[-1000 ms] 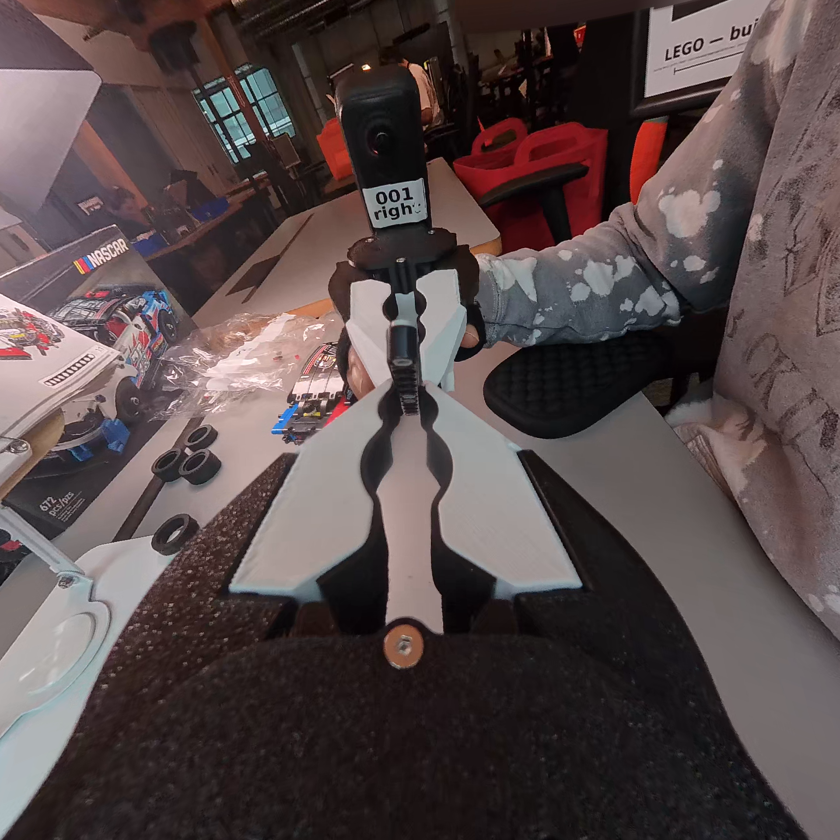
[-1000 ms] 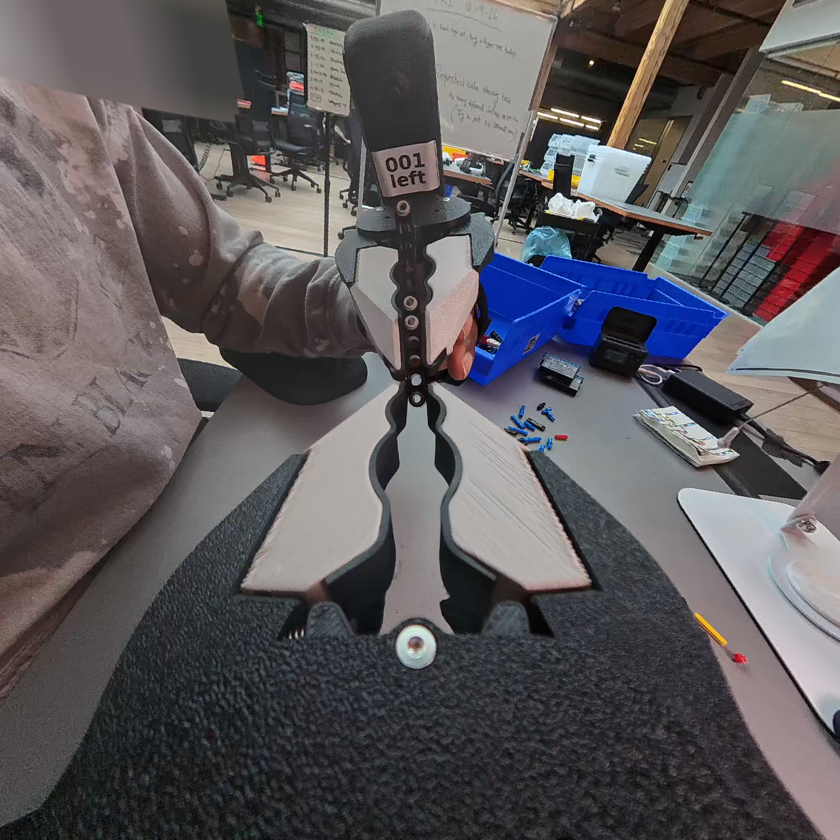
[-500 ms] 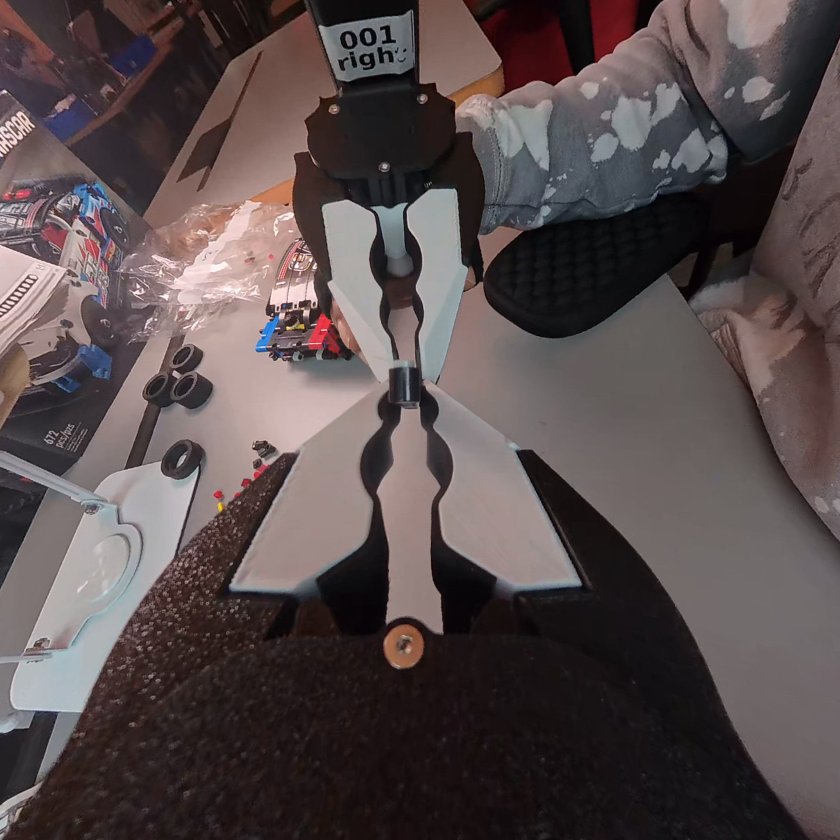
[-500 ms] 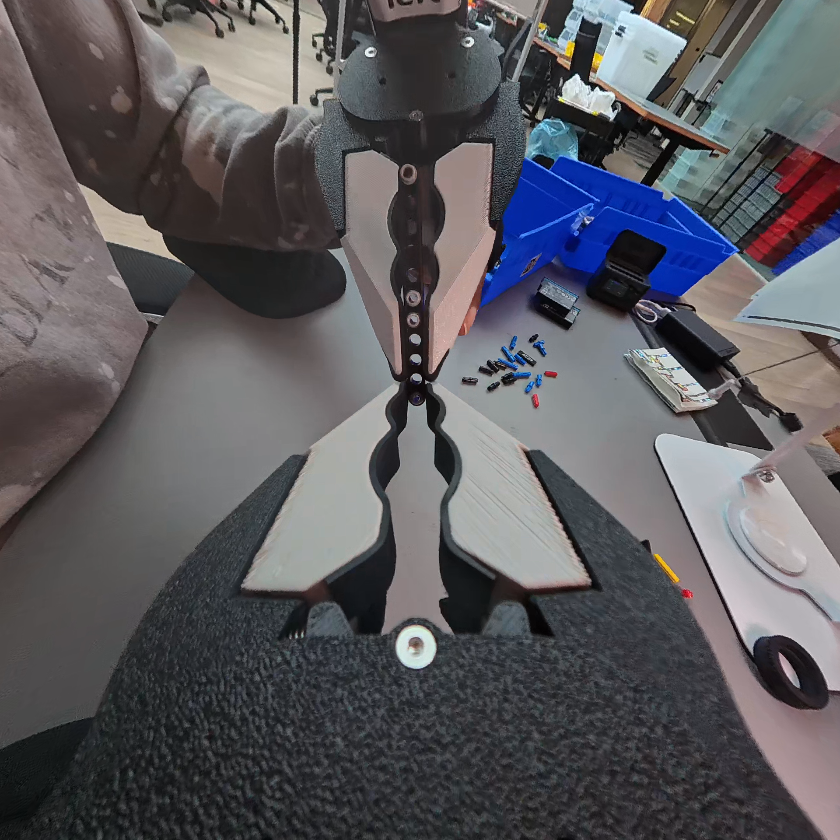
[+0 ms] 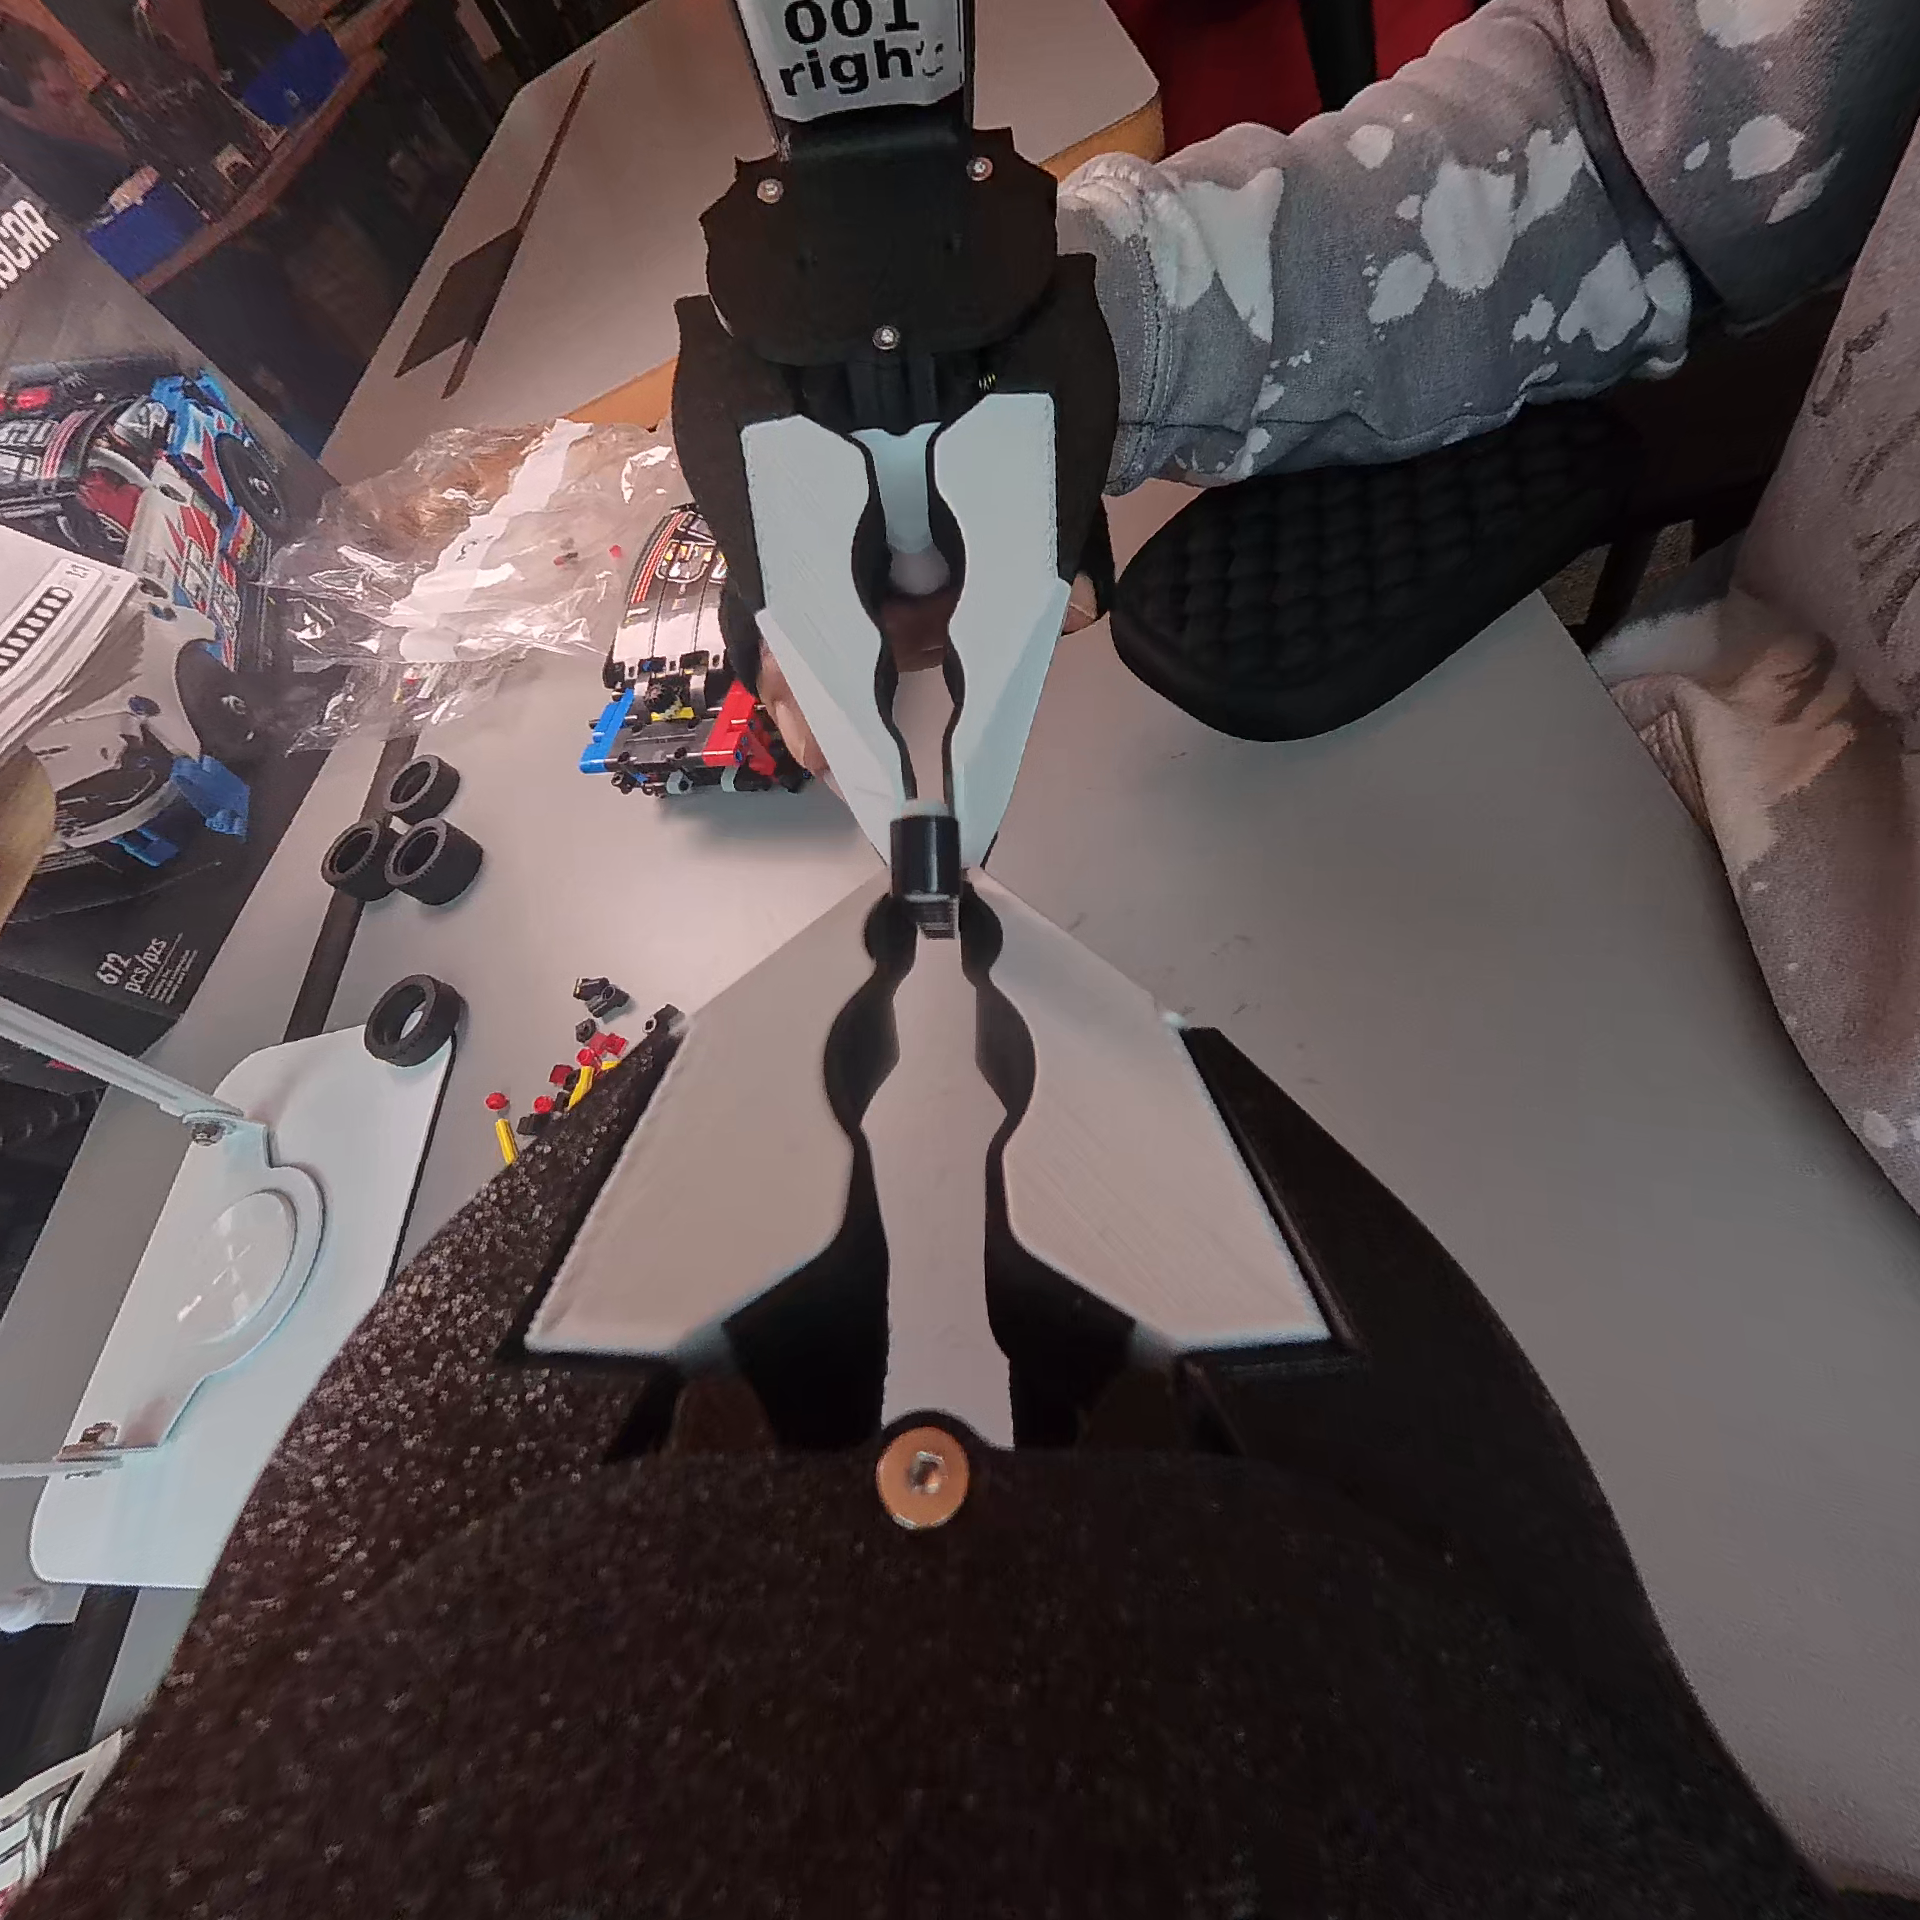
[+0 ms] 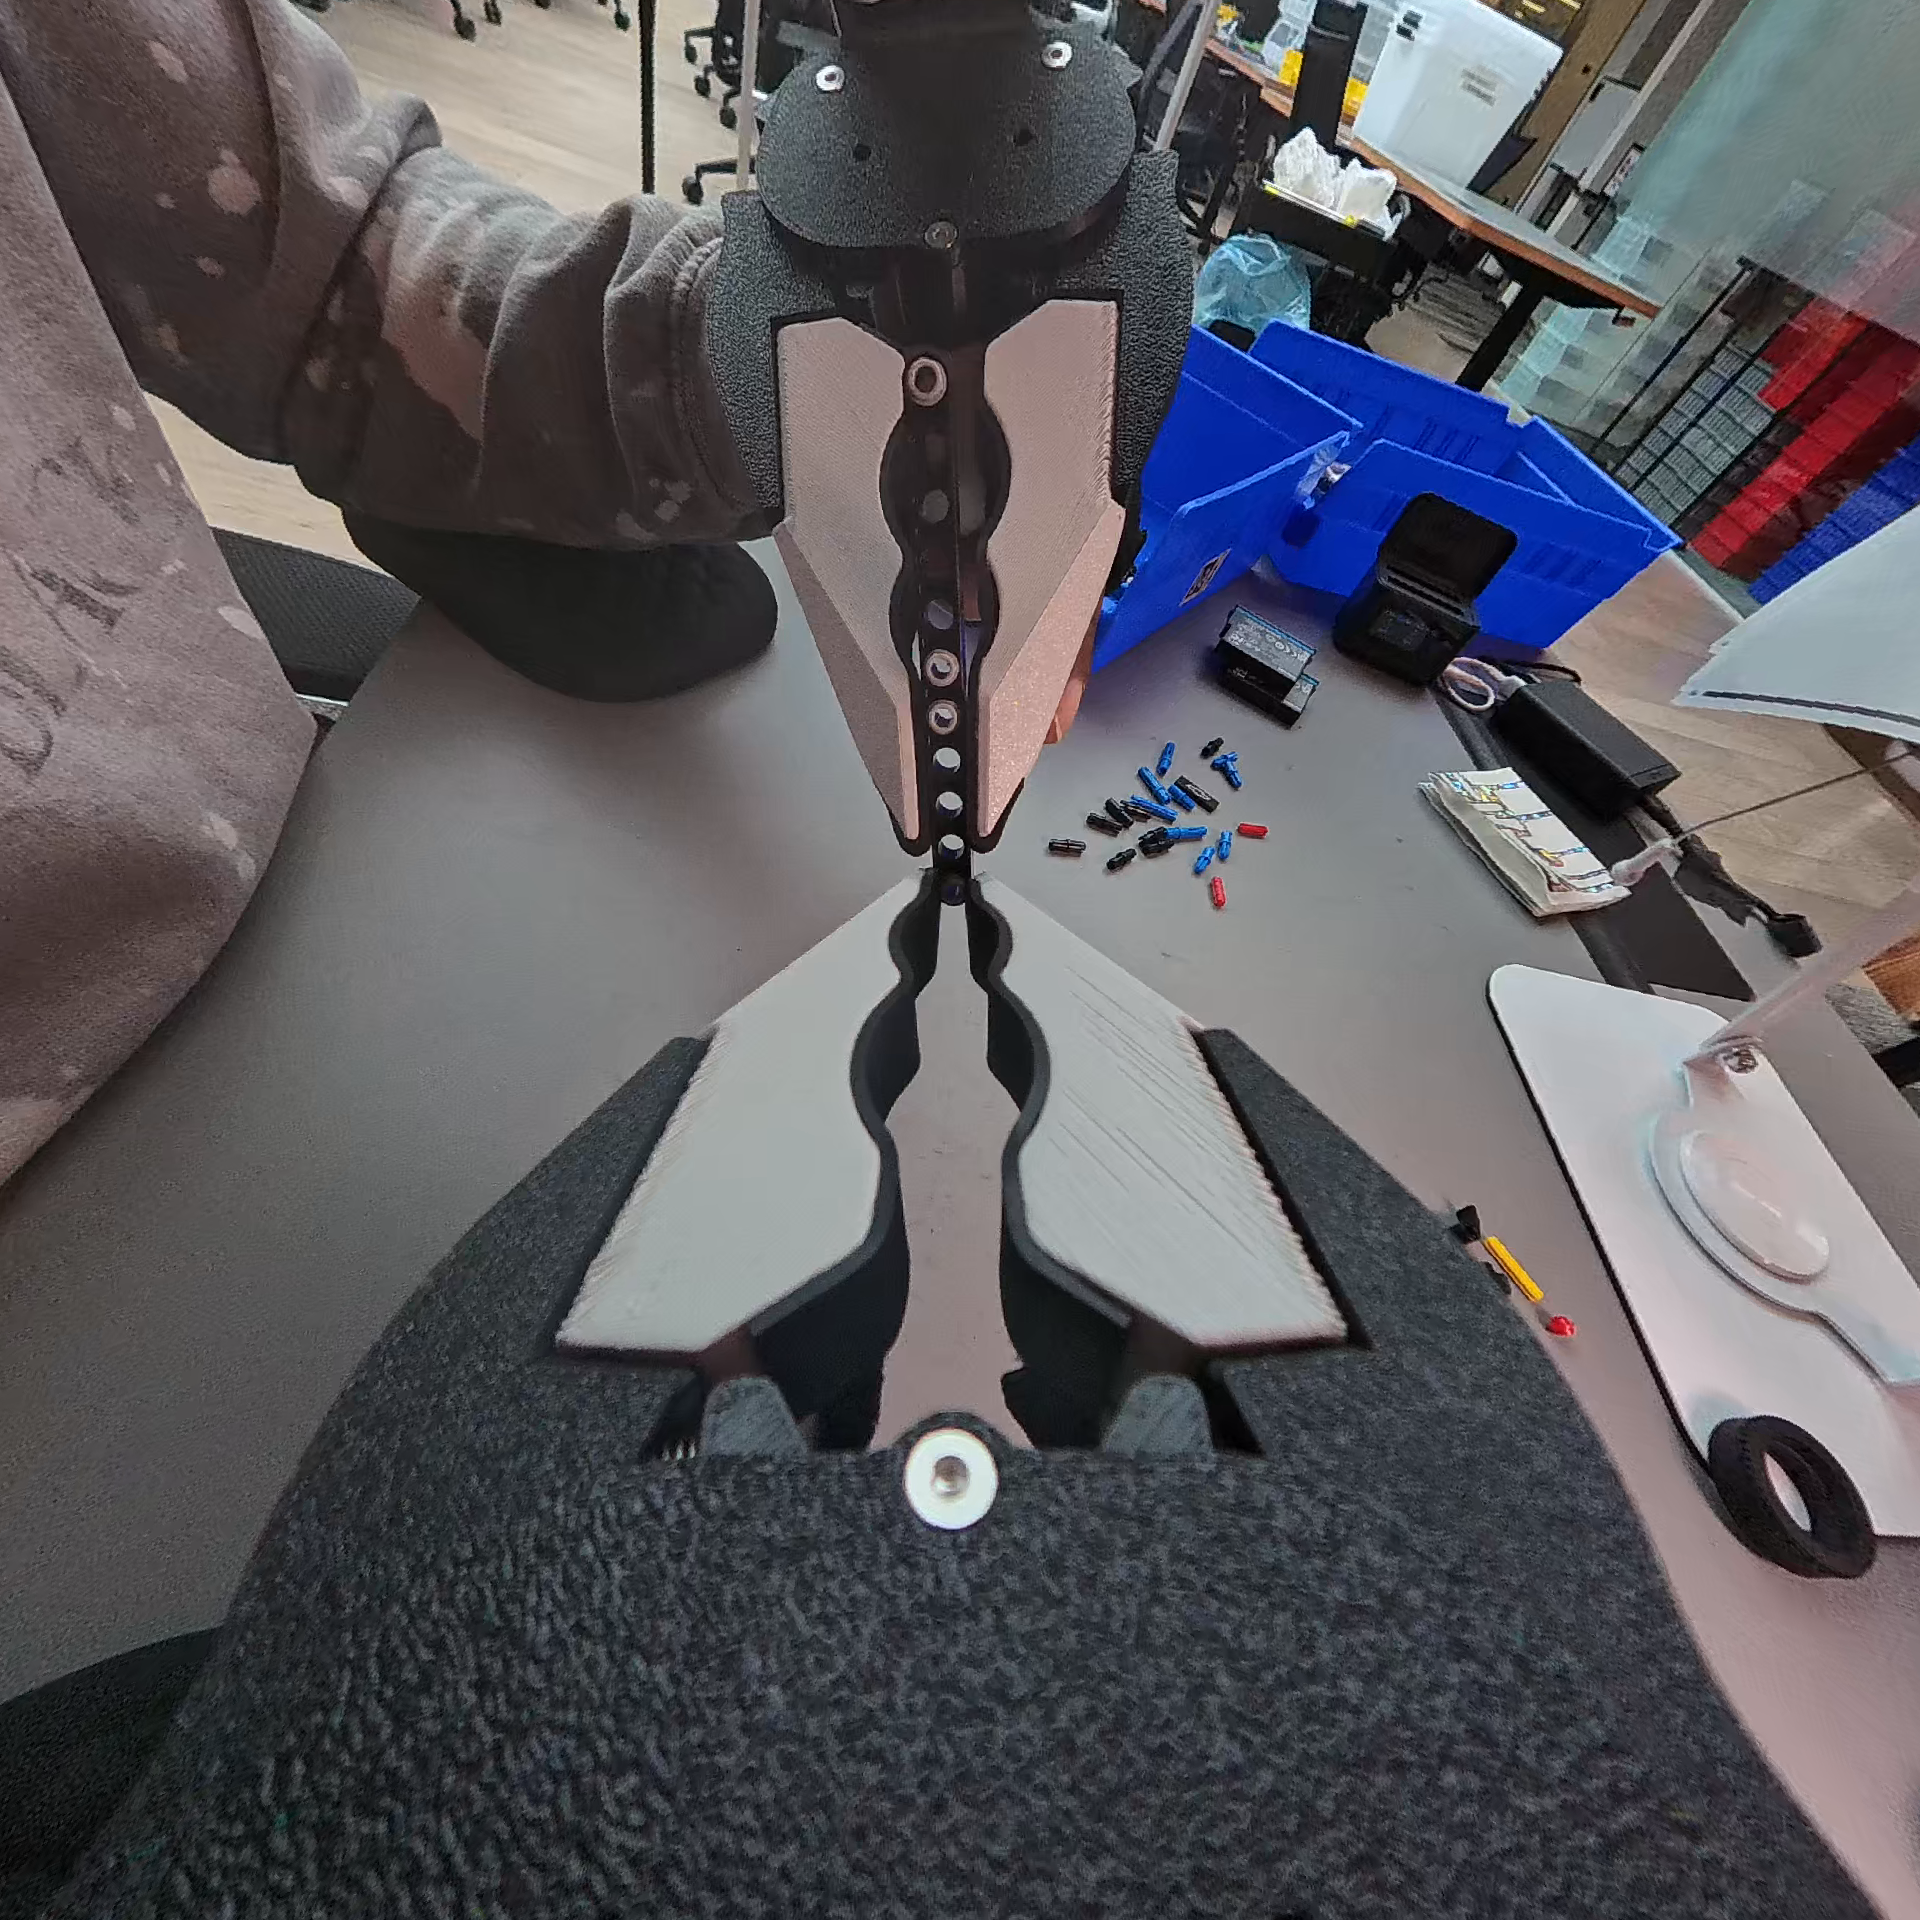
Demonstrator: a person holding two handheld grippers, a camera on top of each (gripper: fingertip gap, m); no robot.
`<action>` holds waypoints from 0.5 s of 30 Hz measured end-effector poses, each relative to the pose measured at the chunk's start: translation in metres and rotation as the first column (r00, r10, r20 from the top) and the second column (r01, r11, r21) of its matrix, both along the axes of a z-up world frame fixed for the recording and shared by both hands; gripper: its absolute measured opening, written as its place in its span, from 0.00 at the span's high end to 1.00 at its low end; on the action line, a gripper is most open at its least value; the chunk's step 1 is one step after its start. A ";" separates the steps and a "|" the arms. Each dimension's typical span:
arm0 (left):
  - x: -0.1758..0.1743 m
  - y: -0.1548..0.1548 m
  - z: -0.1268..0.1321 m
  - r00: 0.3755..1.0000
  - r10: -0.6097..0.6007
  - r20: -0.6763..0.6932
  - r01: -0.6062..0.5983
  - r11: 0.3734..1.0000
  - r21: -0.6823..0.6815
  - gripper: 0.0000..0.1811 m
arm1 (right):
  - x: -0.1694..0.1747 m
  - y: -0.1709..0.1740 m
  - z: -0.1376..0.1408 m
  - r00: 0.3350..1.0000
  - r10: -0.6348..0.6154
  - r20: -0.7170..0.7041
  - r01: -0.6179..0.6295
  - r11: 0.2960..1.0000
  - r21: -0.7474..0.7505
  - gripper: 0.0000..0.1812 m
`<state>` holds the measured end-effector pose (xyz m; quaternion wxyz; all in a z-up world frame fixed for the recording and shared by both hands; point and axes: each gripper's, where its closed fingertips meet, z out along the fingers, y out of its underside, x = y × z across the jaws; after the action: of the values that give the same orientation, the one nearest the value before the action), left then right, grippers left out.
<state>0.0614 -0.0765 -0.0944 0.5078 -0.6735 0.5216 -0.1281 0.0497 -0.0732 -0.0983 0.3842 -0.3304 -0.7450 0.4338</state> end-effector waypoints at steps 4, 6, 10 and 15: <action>-0.001 0.000 0.001 1.000 0.001 0.008 -0.001 1.000 0.003 0.97 | -0.001 0.000 0.000 1.000 -0.008 -0.004 0.008 1.000 0.008 0.98; -0.001 0.000 0.002 1.000 0.001 0.019 -0.001 1.000 0.008 0.97 | -0.001 0.000 0.001 1.000 -0.010 -0.010 0.010 1.000 0.003 0.97; 0.000 -0.001 0.006 0.998 -0.011 0.056 0.010 1.000 0.013 0.97 | -0.002 -0.002 0.004 1.000 -0.010 -0.027 0.010 1.000 -0.001 0.98; 0.004 -0.004 0.015 0.993 -0.041 0.114 0.038 0.999 0.027 0.97 | -0.004 -0.008 0.009 0.998 0.000 -0.064 -0.001 1.000 -0.018 0.99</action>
<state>0.0657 -0.0810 -0.0797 0.5426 -0.6482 0.5064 -0.1703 0.0453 -0.0808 -0.0891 0.4048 -0.3195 -0.7285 0.4510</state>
